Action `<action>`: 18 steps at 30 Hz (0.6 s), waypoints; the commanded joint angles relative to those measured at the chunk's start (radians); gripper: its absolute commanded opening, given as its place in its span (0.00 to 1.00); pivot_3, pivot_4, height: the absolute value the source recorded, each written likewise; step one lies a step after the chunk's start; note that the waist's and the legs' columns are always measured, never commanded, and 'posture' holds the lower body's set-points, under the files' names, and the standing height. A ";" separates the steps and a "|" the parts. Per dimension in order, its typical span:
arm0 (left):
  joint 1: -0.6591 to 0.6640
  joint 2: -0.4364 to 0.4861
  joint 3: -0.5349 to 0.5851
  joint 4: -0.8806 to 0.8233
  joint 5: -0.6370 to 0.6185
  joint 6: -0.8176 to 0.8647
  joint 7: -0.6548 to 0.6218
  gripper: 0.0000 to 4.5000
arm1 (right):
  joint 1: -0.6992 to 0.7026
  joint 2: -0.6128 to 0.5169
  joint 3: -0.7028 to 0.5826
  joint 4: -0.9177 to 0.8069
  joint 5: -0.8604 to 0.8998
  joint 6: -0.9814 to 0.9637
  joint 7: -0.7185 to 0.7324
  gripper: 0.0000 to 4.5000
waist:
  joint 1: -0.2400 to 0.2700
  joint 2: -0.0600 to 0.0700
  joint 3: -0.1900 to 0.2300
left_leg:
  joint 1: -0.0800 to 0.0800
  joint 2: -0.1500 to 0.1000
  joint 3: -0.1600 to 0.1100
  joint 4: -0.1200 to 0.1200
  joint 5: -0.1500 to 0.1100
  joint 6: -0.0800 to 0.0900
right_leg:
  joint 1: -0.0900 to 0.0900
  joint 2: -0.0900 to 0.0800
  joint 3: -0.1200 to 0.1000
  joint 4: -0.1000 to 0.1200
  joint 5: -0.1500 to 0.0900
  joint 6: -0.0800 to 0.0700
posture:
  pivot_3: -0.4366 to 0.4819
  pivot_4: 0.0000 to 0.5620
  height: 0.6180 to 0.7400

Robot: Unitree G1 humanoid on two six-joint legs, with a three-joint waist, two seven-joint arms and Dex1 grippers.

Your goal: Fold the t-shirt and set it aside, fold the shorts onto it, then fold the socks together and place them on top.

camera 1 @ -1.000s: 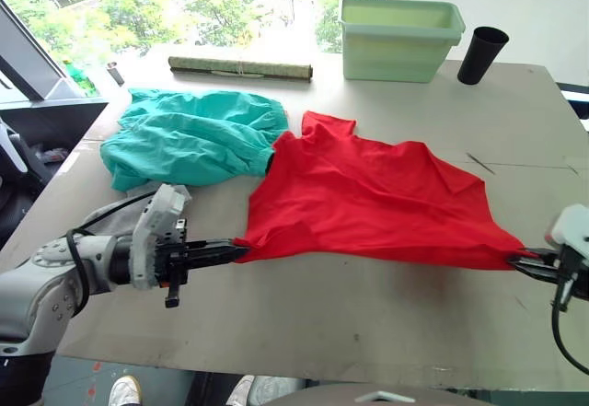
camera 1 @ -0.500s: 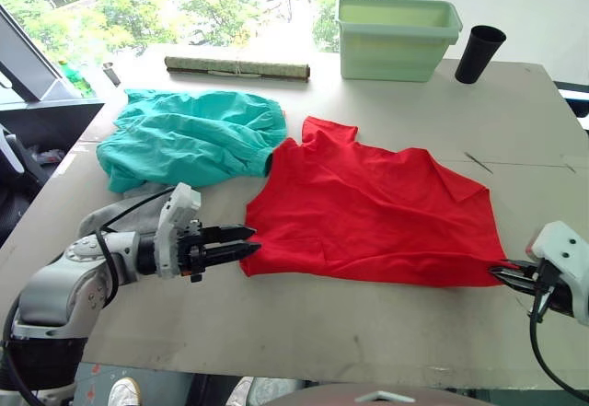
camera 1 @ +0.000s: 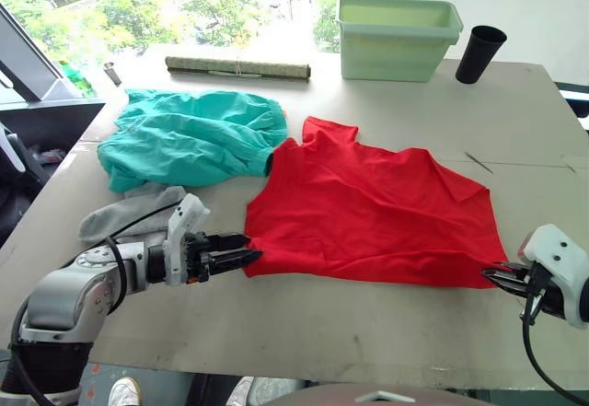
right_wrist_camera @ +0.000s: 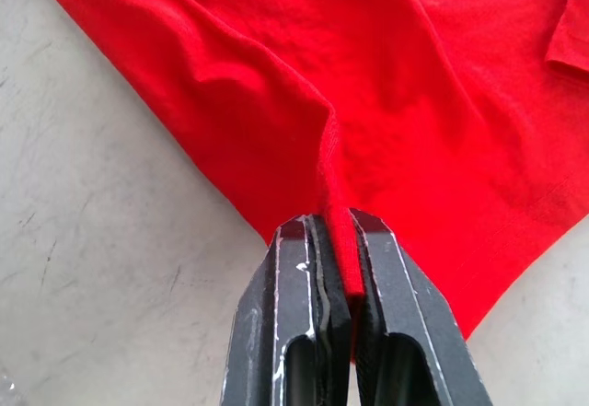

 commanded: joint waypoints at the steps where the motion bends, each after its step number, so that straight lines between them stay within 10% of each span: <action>1: -0.009 0.039 0.074 -0.027 -0.111 0.154 0.023 0.71 | -0.001 -0.005 -0.005 -0.029 0.002 -0.012 -0.008 0.00 | 0.000 0.000 0.000 | 0.000 0.000 0.000 0.000 0.000 0.000 | 0.000 0.000 0.000 0.000 0.000 0.000 | 0.48 0.27 0.93; 18: -0.032 0.030 0.140 0.018 -0.252 0.478 0.171 0.71 | 0.009 -0.012 -0.017 -0.045 0.006 -0.007 -0.002 0.00 | 0.000 0.000 0.000 | 0.000 0.000 0.000 0.000 0.000 0.000 | 0.000 0.000 0.000 0.000 0.000 0.000 | 0.48 0.27 0.93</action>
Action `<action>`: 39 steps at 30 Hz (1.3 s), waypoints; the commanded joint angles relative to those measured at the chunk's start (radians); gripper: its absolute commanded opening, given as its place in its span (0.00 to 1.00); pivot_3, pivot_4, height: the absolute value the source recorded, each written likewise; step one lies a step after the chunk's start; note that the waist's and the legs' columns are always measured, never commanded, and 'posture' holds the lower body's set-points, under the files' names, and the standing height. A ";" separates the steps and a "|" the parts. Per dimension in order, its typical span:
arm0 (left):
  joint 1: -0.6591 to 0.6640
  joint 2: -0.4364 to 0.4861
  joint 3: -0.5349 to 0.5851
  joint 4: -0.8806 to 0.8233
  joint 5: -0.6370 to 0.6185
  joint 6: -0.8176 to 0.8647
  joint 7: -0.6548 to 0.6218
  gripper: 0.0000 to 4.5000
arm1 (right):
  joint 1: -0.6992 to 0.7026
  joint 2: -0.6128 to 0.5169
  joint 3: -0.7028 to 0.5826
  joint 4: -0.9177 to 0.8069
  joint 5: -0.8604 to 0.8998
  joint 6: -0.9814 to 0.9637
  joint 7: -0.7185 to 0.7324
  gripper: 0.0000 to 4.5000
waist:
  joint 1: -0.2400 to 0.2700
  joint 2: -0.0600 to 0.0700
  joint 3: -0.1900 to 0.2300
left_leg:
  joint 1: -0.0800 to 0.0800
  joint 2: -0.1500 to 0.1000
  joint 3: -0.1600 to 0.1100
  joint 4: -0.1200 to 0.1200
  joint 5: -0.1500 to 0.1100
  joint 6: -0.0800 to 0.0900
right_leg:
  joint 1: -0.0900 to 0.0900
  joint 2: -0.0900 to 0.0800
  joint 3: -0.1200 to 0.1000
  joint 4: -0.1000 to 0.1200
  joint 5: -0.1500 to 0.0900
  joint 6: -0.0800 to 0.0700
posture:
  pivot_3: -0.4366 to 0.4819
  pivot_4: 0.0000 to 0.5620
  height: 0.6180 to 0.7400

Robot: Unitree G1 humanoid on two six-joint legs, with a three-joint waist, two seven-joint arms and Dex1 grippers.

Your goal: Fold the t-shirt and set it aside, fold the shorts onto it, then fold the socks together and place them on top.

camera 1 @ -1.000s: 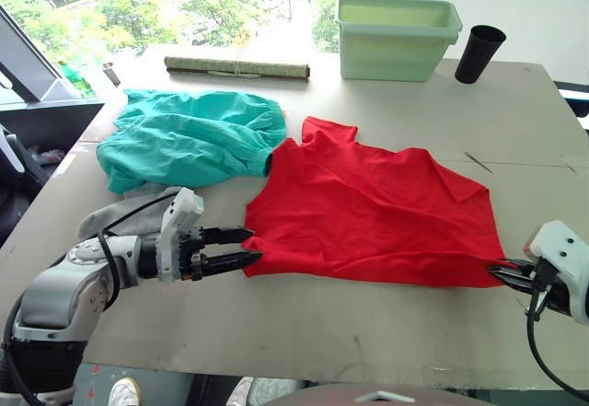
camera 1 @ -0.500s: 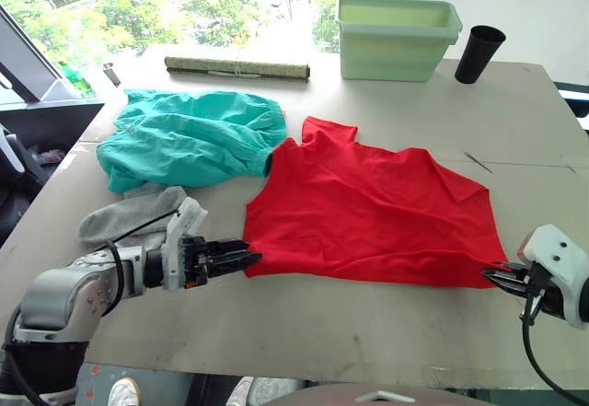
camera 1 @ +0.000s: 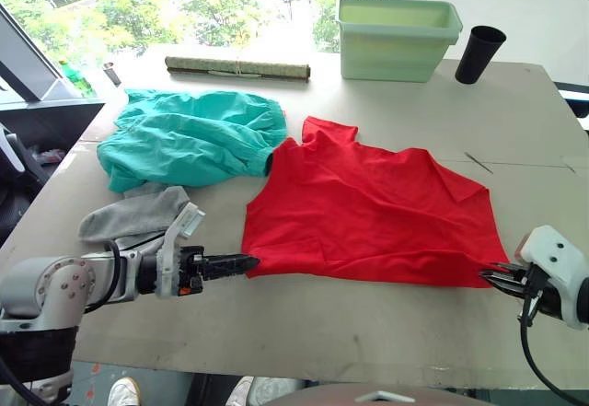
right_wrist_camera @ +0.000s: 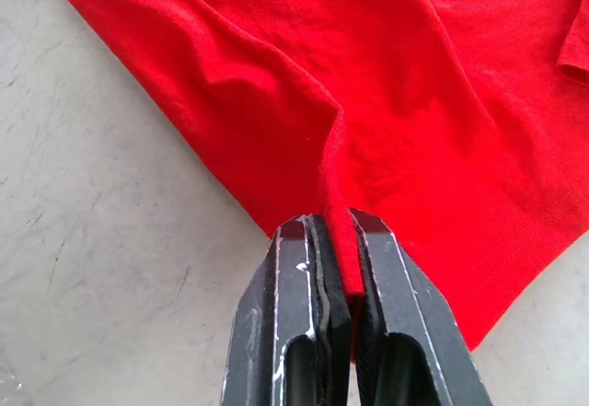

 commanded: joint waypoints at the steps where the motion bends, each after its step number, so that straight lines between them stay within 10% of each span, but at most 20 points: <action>1: 0.030 0.026 0.049 -0.009 -0.020 0.016 -0.003 0.71 | 0.008 -0.009 -0.031 -0.031 0.005 -0.003 0.001 0.00 | 0.000 0.000 0.000 | 0.000 0.000 0.000 0.000 0.000 0.000 | 0.000 0.000 0.000 0.000 0.000 0.000 | 0.48 0.27 0.93; 18: -0.125 -0.309 0.218 0.026 -0.152 0.190 0.306 0.71 | 0.018 -0.008 -0.034 -0.035 0.012 0.000 -0.001 0.00 | 0.003 -0.002 -0.001 | 0.000 -0.001 0.000 0.001 0.000 0.000 | 0.000 0.000 0.000 0.001 0.000 0.000 | 0.48 0.27 0.93; 28: -0.141 -0.310 0.211 0.043 -0.145 0.189 0.372 0.71 | 0.029 -0.003 -0.038 -0.048 0.019 0.006 -0.010 0.00 | 0.002 -0.003 -0.001 | 0.000 -0.001 0.000 0.001 0.000 -0.001 | 0.000 0.000 0.000 0.001 0.000 0.000 | 0.48 0.27 0.93; 36: -0.145 -0.333 0.193 0.026 -0.135 0.138 0.382 0.05 | 0.036 0.000 -0.044 -0.053 0.024 0.012 -0.013 0.00 | 0.003 -0.003 -0.001 | 0.000 -0.001 0.000 0.001 -0.002 -0.004 | 0.000 0.000 0.000 0.001 0.000 0.000 | 0.48 0.27 0.93; 39: -0.116 -0.284 0.151 -0.026 -0.125 0.061 0.289 0.01 | 0.044 0.003 -0.048 -0.055 0.026 0.009 -0.010 0.00 | 0.003 -0.003 -0.001 | 0.000 -0.001 0.000 0.001 -0.002 -0.004 | 0.000 0.000 0.000 0.001 0.000 0.000 | 0.48 0.27 0.93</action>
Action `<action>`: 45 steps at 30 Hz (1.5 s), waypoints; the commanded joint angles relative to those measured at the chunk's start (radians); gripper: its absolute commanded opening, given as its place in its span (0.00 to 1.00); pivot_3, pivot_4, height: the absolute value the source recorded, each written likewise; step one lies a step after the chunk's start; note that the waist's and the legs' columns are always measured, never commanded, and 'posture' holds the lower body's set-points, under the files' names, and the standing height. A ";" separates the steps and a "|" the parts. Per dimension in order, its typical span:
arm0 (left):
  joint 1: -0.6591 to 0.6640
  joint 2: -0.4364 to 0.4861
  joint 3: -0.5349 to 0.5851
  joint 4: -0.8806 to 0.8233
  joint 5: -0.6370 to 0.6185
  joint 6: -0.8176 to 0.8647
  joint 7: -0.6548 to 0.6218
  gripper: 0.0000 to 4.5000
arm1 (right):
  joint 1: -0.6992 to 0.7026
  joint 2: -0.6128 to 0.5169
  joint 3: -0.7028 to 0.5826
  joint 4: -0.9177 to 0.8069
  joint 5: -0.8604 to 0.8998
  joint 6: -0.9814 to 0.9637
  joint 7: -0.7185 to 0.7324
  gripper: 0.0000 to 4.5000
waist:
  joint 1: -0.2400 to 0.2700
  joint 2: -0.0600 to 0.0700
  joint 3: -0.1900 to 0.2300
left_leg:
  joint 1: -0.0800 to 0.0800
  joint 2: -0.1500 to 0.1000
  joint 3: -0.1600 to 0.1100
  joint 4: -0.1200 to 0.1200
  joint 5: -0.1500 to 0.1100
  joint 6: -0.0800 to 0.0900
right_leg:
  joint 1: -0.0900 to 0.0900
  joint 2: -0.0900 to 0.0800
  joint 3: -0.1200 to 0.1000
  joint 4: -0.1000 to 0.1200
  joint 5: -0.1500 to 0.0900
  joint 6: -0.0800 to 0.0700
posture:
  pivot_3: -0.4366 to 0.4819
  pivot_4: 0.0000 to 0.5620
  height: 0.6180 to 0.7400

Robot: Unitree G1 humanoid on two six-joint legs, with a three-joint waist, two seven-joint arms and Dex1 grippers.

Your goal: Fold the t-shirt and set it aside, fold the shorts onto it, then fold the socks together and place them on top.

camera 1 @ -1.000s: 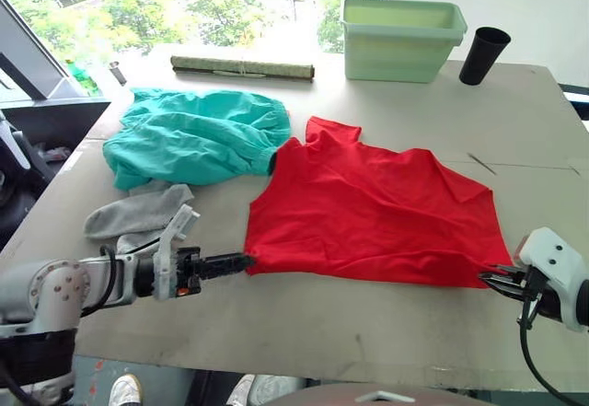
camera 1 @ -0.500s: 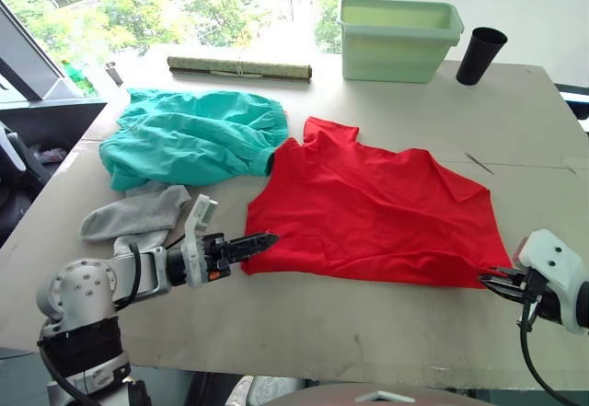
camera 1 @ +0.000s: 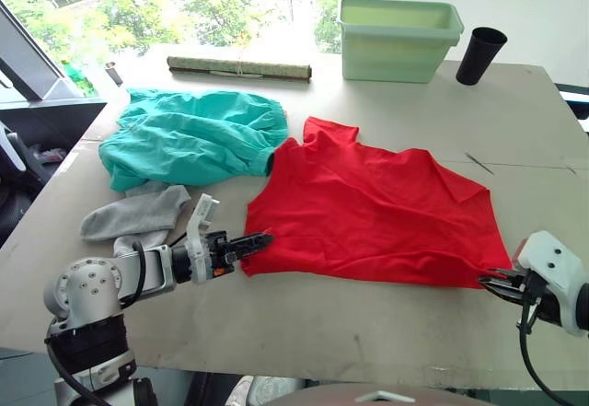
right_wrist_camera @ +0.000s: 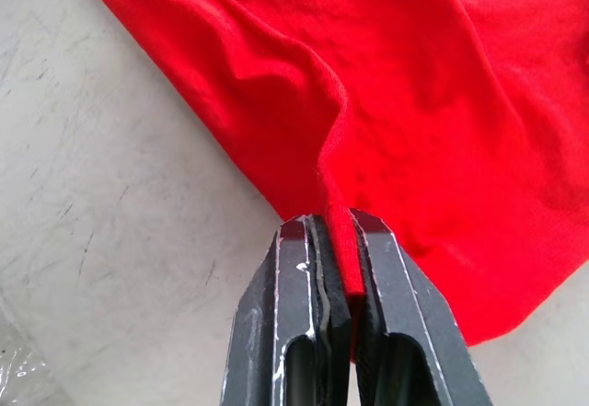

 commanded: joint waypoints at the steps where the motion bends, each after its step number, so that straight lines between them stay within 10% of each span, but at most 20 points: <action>1: 0.041 0.084 -0.050 -0.115 0.000 -0.118 -0.167 0.01 | 0.013 0.007 -0.048 -0.027 0.011 -0.010 0.008 0.00 | -0.001 0.000 0.000 | 0.000 0.000 0.000 0.000 0.000 0.000 | 0.000 0.000 0.000 0.000 0.000 0.000 | 0.48 0.27 0.93; 10: 0.204 0.509 -0.094 -0.238 -0.055 -0.250 -0.829 0.01 | 0.179 -0.030 -0.360 -0.049 0.198 0.054 0.275 0.00 | -0.002 0.006 0.001 | 0.000 0.001 0.000 -0.004 0.000 0.000 | 0.000 0.000 0.000 -0.004 -0.003 -0.005 | 0.48 0.27 0.93; 14: -0.009 0.431 -0.244 -0.128 0.112 -0.448 -0.777 0.01 | -0.027 -0.135 -0.255 0.043 0.191 0.051 0.181 0.00 | -0.002 0.009 0.003 | 0.000 0.001 0.002 -0.003 -0.001 0.000 | 0.002 -0.002 0.000 -0.006 0.000 -0.008 | 0.48 0.27 0.93; 18: -0.345 0.219 -0.407 0.147 0.435 -0.806 -0.628 0.01 | -0.523 -0.240 0.160 0.288 -0.011 0.003 -0.067 0.00 | -0.002 0.009 0.009 | 0.000 0.002 0.005 -0.002 0.000 0.001 | 0.001 -0.013 -0.014 -0.008 0.004 -0.015 | 0.48 0.27 0.93; 22: -0.789 0.051 -0.373 0.630 0.658 -1.196 -0.365 0.01 | -1.152 -0.111 0.511 0.653 -0.281 -0.167 -0.206 0.00 | -0.009 0.001 0.012 | -0.013 0.000 0.003 0.000 0.013 0.003 | -0.013 -0.012 -0.020 -0.014 0.023 -0.003 | 0.48 0.27 0.93; 25: -1.147 0.069 -0.251 0.965 0.672 -1.478 -0.257 0.01 | -1.574 -0.056 0.595 1.012 -0.458 -0.470 -0.296 0.00 | -0.023 -0.007 0.019 | -0.021 -0.001 0.003 -0.001 0.020 -0.002 | -0.022 -0.008 -0.020 -0.014 0.030 0.009 | 0.48 0.27 0.93; 29: -1.251 0.109 -0.194 1.026 0.655 -1.568 -0.339 0.01 | -1.734 -0.093 0.567 1.149 -0.487 -0.619 -0.270 0.00 | -0.034 -0.008 0.004 | -0.030 -0.003 0.000 -0.014 0.019 -0.002 | -0.038 -0.014 -0.029 -0.010 0.032 0.011 | 0.48 0.27 0.93; 34: -0.967 0.175 -0.196 0.587 0.522 -1.270 -0.484 0.01 | -1.521 -0.152 0.442 0.989 -0.395 -0.548 -0.155 0.00 | -0.035 -0.002 0.001 | -0.017 -0.005 -0.009 -0.018 0.006 0.004 | -0.029 -0.016 -0.043 0.001 0.032 0.012 | 0.48 0.27 0.93; 38: -0.483 0.219 -0.162 0.116 0.411 -1.066 -0.476 0.01 | -1.065 -0.140 0.275 0.696 -0.301 -0.355 -0.098 0.00 | -0.033 0.002 0.005 | -0.019 -0.005 -0.010 -0.006 0.006 0.004 | -0.014 -0.016 -0.042 -0.016 0.032 0.012 | 0.48 0.27 0.93; 45: 0.144 0.181 -0.171 -0.207 0.480 -1.150 -0.509 0.01 | -0.365 -0.013 0.099 0.272 -0.276 -0.211 -0.076 0.00 | -0.008 0.015 0.012 | -0.014 -0.002 -0.008 -0.001 0.012 0.002 | -0.005 -0.016 -0.036 -0.023 0.028 0.011 | 0.48 0.27 0.93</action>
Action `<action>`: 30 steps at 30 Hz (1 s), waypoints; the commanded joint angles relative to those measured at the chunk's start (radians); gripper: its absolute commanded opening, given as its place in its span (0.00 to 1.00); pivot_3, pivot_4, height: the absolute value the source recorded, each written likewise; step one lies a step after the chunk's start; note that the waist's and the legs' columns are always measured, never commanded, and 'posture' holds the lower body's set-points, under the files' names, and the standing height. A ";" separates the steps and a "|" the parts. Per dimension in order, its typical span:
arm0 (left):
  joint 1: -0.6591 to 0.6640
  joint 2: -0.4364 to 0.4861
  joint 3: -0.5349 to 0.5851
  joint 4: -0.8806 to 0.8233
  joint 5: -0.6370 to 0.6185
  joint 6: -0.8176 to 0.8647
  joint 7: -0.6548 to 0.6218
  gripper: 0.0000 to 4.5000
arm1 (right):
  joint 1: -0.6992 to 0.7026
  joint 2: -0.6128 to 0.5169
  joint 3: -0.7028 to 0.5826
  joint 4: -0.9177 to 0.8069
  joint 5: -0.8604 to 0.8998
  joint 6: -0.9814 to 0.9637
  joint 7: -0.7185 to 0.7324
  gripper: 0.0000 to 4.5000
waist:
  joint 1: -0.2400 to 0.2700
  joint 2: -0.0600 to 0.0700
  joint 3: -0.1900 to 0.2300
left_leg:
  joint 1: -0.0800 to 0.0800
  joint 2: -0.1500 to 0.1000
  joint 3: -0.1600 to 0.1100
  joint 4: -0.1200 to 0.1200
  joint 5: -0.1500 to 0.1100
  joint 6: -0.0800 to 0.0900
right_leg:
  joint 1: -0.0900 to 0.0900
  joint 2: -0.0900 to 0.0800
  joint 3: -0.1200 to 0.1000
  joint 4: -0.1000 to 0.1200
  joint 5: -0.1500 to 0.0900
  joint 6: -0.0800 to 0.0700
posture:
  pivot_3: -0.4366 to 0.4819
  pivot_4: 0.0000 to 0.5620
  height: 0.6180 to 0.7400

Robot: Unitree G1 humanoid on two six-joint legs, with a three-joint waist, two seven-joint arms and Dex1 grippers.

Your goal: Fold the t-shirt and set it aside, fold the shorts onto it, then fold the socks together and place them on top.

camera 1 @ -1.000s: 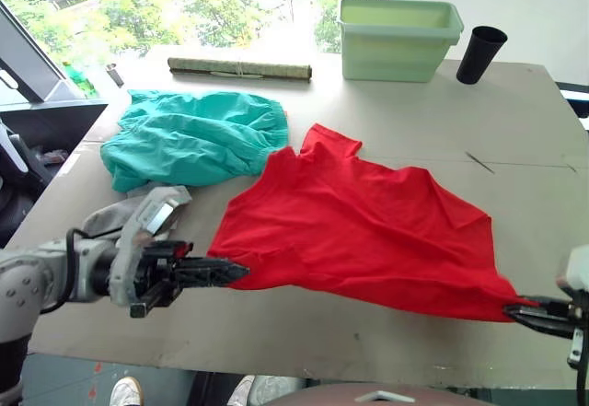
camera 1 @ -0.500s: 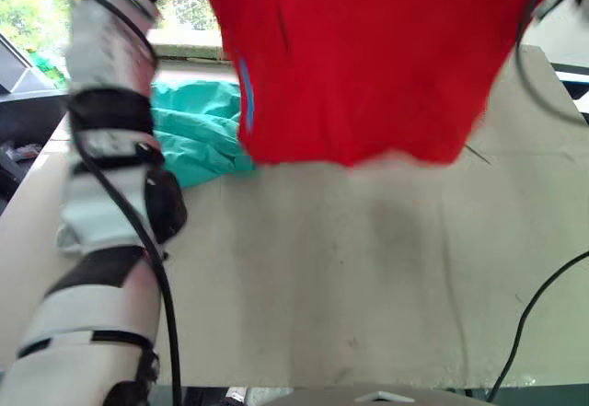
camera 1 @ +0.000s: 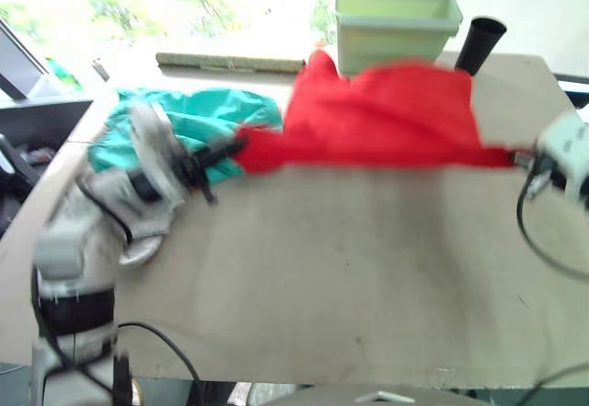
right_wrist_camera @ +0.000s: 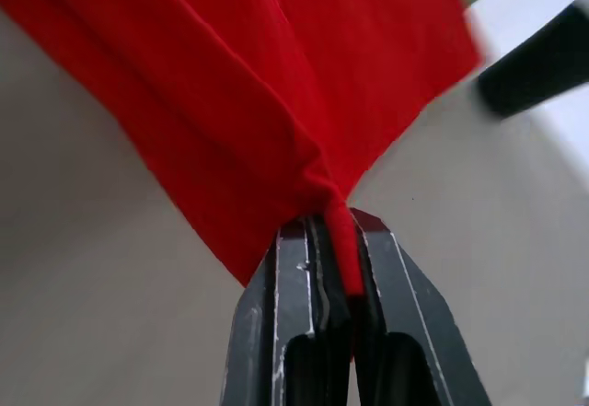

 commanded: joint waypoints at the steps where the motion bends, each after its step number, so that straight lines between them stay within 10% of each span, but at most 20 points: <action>1: 0.157 0.014 0.019 -0.103 0.060 -0.107 -0.057 0.01 | 0.237 0.034 -0.096 -0.189 -0.030 -0.009 0.010 0.00 | 0.010 0.002 0.000 | 0.002 0.001 0.000 0.000 -0.002 -0.002 | 0.000 0.000 0.000 0.002 0.000 -0.005 | 0.48 0.27 0.93; 10: 0.517 0.209 0.122 -0.183 -0.069 0.031 -0.327 0.01 | 0.717 0.146 -0.351 -0.425 0.076 0.120 0.166 0.00 | 0.008 0.003 -0.004 | 0.013 0.007 0.007 -0.002 -0.003 -0.003 | 0.002 0.000 0.003 0.007 -0.002 -0.008 | 0.48 0.27 0.93; 19: 0.196 0.134 -0.014 -0.076 0.015 -0.003 -0.153 0.01 | 0.658 0.139 -0.379 -0.389 0.106 0.150 0.123 0.00 | 0.014 0.000 -0.005 | 0.013 0.006 0.007 -0.001 -0.003 -0.002 | 0.003 0.000 0.003 0.006 -0.005 -0.012 | 0.48 0.27 0.93; 30: 0.252 0.134 -0.034 -0.083 -0.019 0.041 -0.183 0.01 | 0.645 0.131 -0.355 -0.470 0.241 0.185 0.175 0.00 | 0.013 -0.002 -0.004 | 0.012 0.008 0.009 -0.004 -0.001 0.002 | 0.000 0.000 0.004 0.006 -0.005 -0.013 | 0.48 0.27 0.93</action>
